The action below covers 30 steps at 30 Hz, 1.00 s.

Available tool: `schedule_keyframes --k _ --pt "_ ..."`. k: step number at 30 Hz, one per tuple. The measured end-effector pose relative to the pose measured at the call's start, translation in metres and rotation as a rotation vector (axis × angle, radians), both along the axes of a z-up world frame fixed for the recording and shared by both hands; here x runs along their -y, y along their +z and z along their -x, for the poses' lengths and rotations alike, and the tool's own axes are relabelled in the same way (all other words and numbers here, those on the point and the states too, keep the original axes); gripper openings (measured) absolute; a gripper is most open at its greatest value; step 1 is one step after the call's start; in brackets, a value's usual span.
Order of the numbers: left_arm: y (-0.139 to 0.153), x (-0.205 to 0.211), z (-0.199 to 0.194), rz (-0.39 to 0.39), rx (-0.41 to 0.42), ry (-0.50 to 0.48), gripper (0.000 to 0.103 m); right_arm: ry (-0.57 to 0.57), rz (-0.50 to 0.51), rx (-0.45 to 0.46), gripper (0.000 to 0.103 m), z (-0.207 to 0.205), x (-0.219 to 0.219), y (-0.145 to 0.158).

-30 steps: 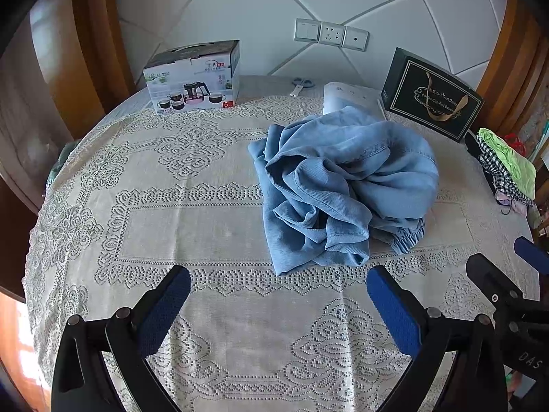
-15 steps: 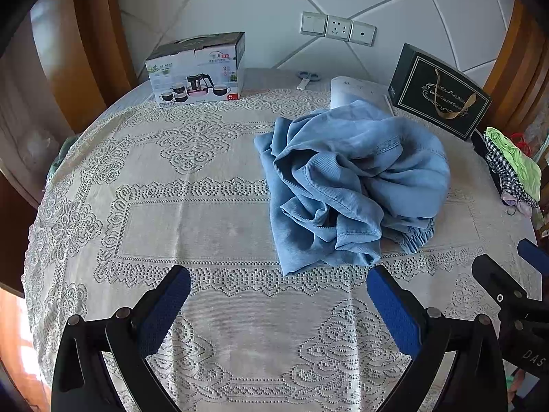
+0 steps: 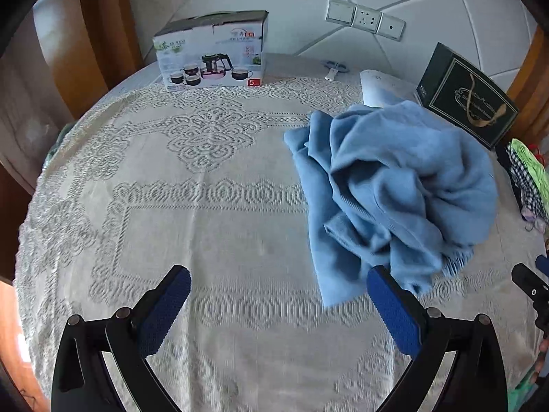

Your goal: Fold clothes

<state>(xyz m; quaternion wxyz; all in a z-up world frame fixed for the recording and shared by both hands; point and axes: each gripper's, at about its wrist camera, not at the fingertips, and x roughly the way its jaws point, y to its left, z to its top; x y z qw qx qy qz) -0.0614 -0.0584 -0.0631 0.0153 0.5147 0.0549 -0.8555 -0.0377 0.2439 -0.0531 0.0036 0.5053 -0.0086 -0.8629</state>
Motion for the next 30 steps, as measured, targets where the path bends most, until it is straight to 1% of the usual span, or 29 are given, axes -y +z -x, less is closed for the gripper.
schedule_keyframes --k 3,6,8,9,10,11,12,13,14,15,16,17,19,20,21,23,24,25,27,28,30 --pt "-0.013 -0.007 0.016 -0.041 0.001 -0.044 0.103 -0.003 0.059 0.029 0.103 0.018 -0.006 -0.013" --pt "-0.031 -0.024 0.032 -0.022 0.022 -0.095 0.103 -0.015 0.110 0.073 0.103 0.039 -0.008 -0.033" --pt "-0.041 -0.038 0.042 -0.002 0.037 -0.130 0.099 -0.014 0.133 0.086 0.103 0.051 -0.005 -0.044" --pt "-0.048 -0.045 0.048 0.007 0.046 -0.150 0.089 -0.006 0.142 0.093 0.103 0.057 -0.003 -0.050" --pt "-0.054 -0.052 0.053 0.008 0.062 -0.170 0.070 0.004 0.150 0.103 0.103 0.063 0.000 -0.057" --pt "-0.060 -0.058 0.058 0.002 0.080 -0.187 0.058 0.017 0.162 0.118 0.103 0.069 0.005 -0.065" --pt "-0.064 -0.063 0.062 -0.017 0.097 -0.197 0.041 0.032 0.172 0.129 0.102 0.075 0.009 -0.071" --pt "-0.066 -0.065 0.065 -0.038 0.104 -0.194 0.034 0.044 0.172 0.133 0.097 0.078 0.013 -0.076" --pt "-0.063 -0.065 0.065 -0.041 0.096 -0.186 0.031 0.054 0.166 0.136 0.074 0.082 0.017 -0.079" --pt "-0.059 -0.065 0.066 -0.034 0.082 -0.178 0.022 0.062 0.150 0.138 0.051 0.085 0.021 -0.082" --pt "-0.054 -0.065 0.067 -0.023 0.070 -0.171 0.017 0.069 0.132 0.139 0.049 0.088 0.024 -0.083" --pt "-0.048 -0.064 0.066 -0.002 0.054 -0.162 0.015 0.072 0.114 0.132 0.045 0.090 0.026 -0.080" --pt "-0.022 -0.056 0.061 0.064 0.002 -0.128 0.011 0.080 0.083 0.080 0.041 0.087 0.025 -0.062" --pt "-0.007 -0.050 0.056 0.073 -0.027 -0.114 0.011 0.084 0.067 0.040 0.028 0.083 0.023 -0.048" --pt "0.008 -0.044 0.052 0.082 -0.056 -0.100 0.011 0.081 0.052 -0.002 0.024 0.077 0.019 -0.032" --pt "0.035 -0.033 0.044 0.096 -0.105 -0.074 0.011 0.076 0.031 -0.087 0.023 0.062 0.007 0.006" --pt "0.049 -0.027 0.040 0.100 -0.121 -0.062 0.011 0.072 0.023 -0.127 0.019 0.054 0.000 0.024" --pt "0.063 -0.020 0.036 0.099 -0.133 -0.055 0.011 0.066 0.013 -0.162 0.018 0.045 -0.006 0.042" --pt "0.081 -0.010 0.029 0.079 -0.140 -0.047 0.011 0.044 -0.010 -0.228 0.008 0.027 -0.019 0.071" --pt "0.087 -0.007 0.023 0.055 -0.141 -0.045 0.011 0.021 -0.026 -0.256 0.008 0.018 -0.028 0.085" --pt "0.091 0.001 0.016 0.007 -0.126 -0.050 0.011 -0.031 -0.054 -0.262 0.008 0.003 -0.045 0.099"
